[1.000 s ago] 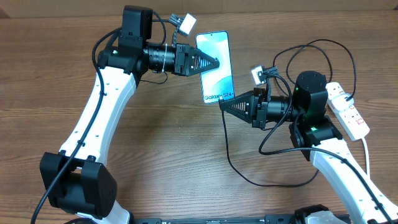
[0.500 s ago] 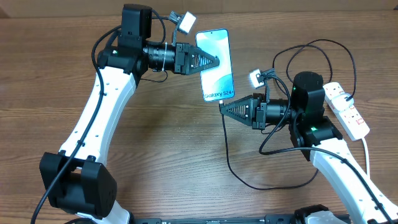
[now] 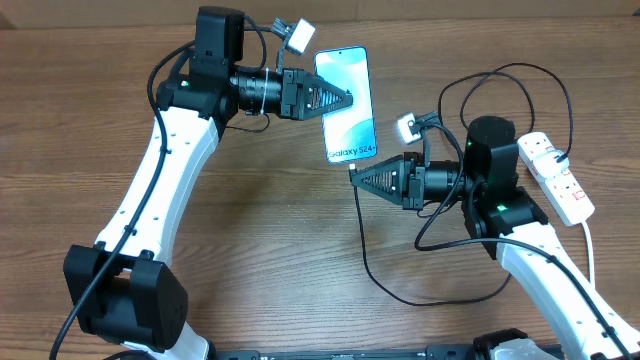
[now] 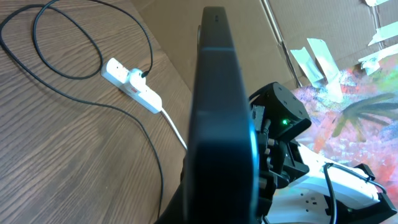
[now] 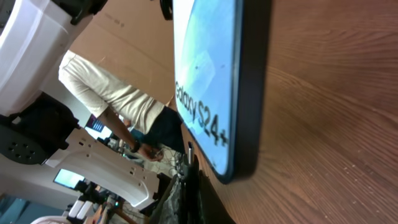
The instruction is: Plug charger to phone and switch on socket
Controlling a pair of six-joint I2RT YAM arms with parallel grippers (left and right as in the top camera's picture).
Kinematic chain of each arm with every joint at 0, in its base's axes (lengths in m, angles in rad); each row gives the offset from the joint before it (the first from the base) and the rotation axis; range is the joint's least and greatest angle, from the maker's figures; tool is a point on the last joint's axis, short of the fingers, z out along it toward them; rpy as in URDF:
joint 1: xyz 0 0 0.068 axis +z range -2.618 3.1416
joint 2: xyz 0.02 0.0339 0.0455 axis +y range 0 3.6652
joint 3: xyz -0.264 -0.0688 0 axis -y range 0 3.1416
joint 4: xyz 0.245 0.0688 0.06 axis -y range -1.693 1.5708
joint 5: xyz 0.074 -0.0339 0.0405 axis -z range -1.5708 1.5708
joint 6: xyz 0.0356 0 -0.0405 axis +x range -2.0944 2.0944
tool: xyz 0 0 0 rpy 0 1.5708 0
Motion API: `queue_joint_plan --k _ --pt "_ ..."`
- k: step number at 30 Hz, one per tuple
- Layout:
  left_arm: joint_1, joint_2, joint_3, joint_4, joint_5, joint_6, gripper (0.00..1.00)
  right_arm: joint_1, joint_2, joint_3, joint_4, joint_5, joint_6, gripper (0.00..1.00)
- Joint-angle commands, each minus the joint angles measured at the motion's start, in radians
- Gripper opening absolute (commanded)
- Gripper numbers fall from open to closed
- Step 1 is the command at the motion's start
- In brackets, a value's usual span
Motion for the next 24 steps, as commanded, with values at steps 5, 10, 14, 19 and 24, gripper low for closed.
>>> queue_joint_plan --k 5,10,14,19,24 --pt "0.004 -0.006 0.011 0.008 0.035 -0.015 0.04 0.008 0.002 0.010 0.003 0.036 -0.005 0.04" --pt "0.004 -0.006 0.011 0.007 0.039 -0.014 0.05 0.006 0.002 0.010 0.010 0.047 -0.005 0.04" --pt "0.004 -0.006 0.011 0.007 0.043 -0.014 0.04 0.006 0.002 0.010 0.015 0.058 -0.005 0.04" --pt "0.004 -0.006 0.011 0.007 0.043 -0.014 0.04 0.005 0.002 0.010 0.030 0.064 -0.004 0.04" --pt "0.004 -0.006 0.011 0.007 0.042 -0.013 0.04 0.005 0.002 0.010 0.037 0.060 -0.004 0.04"
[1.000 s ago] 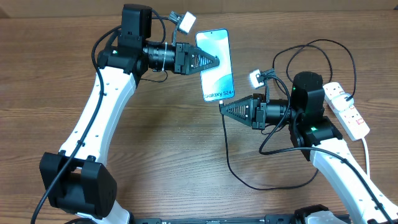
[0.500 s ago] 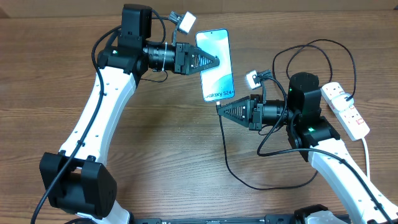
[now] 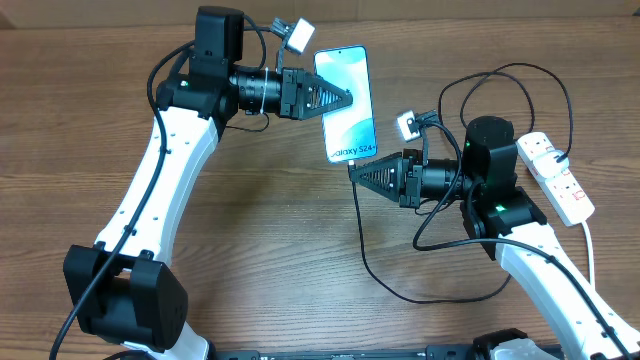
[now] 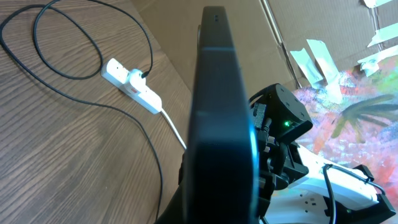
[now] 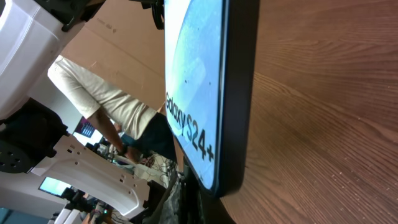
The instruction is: Plug charger to phone and switch on socket
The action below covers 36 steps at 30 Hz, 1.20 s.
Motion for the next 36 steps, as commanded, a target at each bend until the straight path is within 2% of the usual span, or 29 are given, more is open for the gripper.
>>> queue_joint_plan --k 1,11,27,36 --pt "0.003 -0.006 0.011 0.004 0.042 -0.006 0.04 0.002 0.002 0.010 0.013 0.010 -0.004 0.04" --pt "0.003 -0.006 0.011 0.004 0.042 0.009 0.04 -0.064 0.002 0.010 0.013 -0.024 -0.004 0.04" --pt "0.003 -0.006 0.011 0.008 0.041 0.008 0.05 -0.037 0.002 0.010 0.004 -0.051 0.000 0.04" --pt "0.004 -0.006 0.011 0.093 0.093 -0.030 0.04 -0.004 0.013 0.010 0.001 -0.050 -0.001 0.04"
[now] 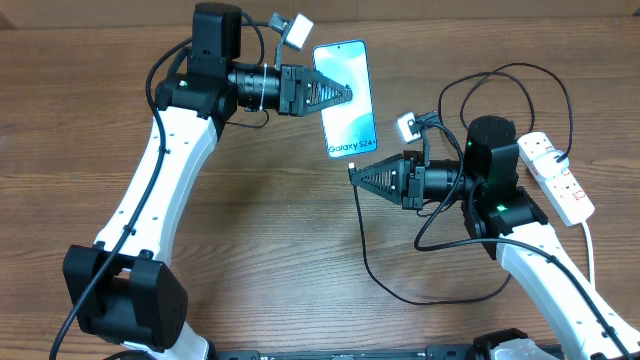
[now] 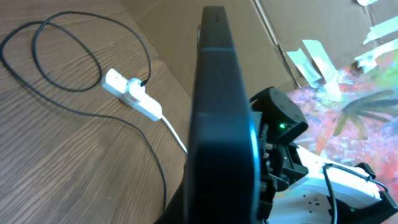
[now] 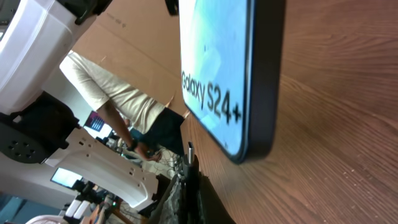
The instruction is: Plug charger to phone and switch on socket
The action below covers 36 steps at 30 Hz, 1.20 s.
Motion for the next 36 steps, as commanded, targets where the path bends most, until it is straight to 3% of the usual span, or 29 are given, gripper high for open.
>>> queue_joint_plan --k 1,13,36 --pt "-0.002 -0.006 0.011 0.023 0.080 -0.013 0.04 0.002 0.018 0.010 0.005 -0.001 -0.001 0.04" --pt "-0.002 -0.006 0.011 0.022 0.080 -0.013 0.04 -0.010 0.039 0.010 0.092 -0.019 -0.008 0.04" --pt "-0.002 -0.006 0.011 0.023 0.079 -0.025 0.04 -0.037 0.039 0.010 0.092 -0.053 -0.008 0.04"
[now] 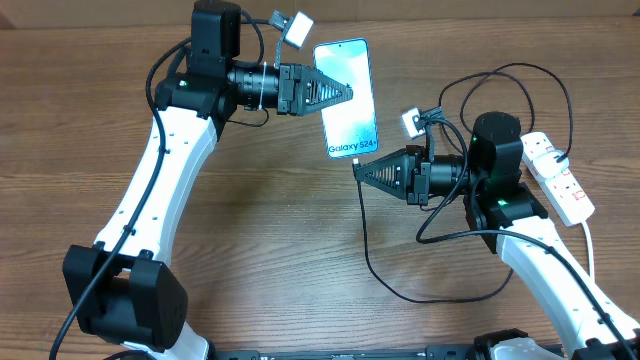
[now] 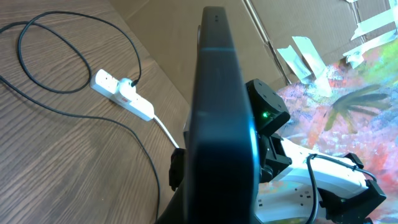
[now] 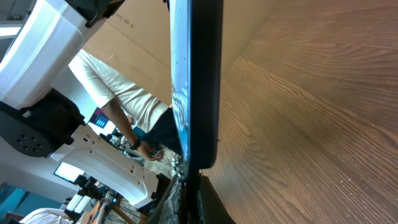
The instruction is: Plug charger to phone and switch on socket
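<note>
The phone (image 1: 348,100), screen lit with "Galaxy S24+", hangs above the table with my left gripper (image 1: 347,93) shut on its left side. In the left wrist view the phone (image 2: 221,118) fills the middle, edge-on. My right gripper (image 1: 359,170) is shut on the charger plug (image 1: 355,167) just below the phone's lower end. The right wrist view shows the phone (image 3: 201,81) edge-on, its bottom end directly above the plug tip (image 3: 189,177); whether they touch is hidden. The black cable (image 1: 366,250) trails down from the plug.
A white power strip (image 1: 558,176) lies at the right table edge with a white adapter in it and black cable looping behind my right arm. The strip (image 2: 122,94) also shows in the left wrist view. More cable curves across the wood near the front.
My right gripper has come closer under the phone's lower end. In the right wrist view the phone now stands edge-on in line with the plug, instead of showing its screen. The left gripper has shifted slightly.
Throughout, my left gripper held the phone in the air and my right gripper held the plug near its lower end. The plug sat to one side of the bottom edge, nearer, then further off, and now lines up right beneath it.
</note>
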Controlling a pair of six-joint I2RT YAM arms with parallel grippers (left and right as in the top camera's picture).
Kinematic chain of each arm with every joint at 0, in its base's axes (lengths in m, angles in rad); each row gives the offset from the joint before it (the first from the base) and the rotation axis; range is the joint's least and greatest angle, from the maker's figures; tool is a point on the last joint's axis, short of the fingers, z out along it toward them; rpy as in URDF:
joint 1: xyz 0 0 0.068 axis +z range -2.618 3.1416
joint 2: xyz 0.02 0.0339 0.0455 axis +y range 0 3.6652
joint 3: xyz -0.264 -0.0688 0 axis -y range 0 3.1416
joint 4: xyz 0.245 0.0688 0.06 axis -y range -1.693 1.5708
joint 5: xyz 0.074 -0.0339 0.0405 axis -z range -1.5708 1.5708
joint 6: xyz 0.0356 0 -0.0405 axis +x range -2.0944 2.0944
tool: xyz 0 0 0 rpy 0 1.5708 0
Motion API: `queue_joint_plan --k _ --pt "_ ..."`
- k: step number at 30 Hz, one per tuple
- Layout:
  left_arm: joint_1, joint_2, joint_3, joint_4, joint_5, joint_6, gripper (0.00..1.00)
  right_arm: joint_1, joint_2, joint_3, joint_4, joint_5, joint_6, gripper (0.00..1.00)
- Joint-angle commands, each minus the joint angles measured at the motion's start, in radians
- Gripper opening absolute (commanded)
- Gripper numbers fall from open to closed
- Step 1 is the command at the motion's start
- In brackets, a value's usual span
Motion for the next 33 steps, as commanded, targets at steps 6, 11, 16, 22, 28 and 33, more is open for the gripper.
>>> queue_joint_plan --k 6,11,16,22,28,33 --pt "-0.002 -0.006 0.011 0.007 0.044 -0.018 0.04 -0.002 -0.001 0.010 0.034 0.005 0.003 0.04" --pt "-0.002 -0.006 0.011 0.007 0.044 -0.018 0.04 -0.002 -0.001 0.010 0.058 0.010 0.006 0.04" --pt "-0.002 -0.006 0.011 0.007 0.044 -0.018 0.05 -0.002 0.009 0.010 0.055 0.013 0.011 0.04" --pt "-0.002 -0.006 0.011 0.007 0.043 -0.018 0.04 -0.002 0.019 0.010 0.056 0.014 0.022 0.04" --pt "-0.002 -0.006 0.011 0.007 0.041 -0.018 0.04 -0.002 0.019 0.010 0.064 0.016 0.032 0.04" --pt "-0.002 -0.006 0.011 0.007 0.038 -0.018 0.05 -0.002 0.019 0.010 0.063 0.015 0.036 0.04"
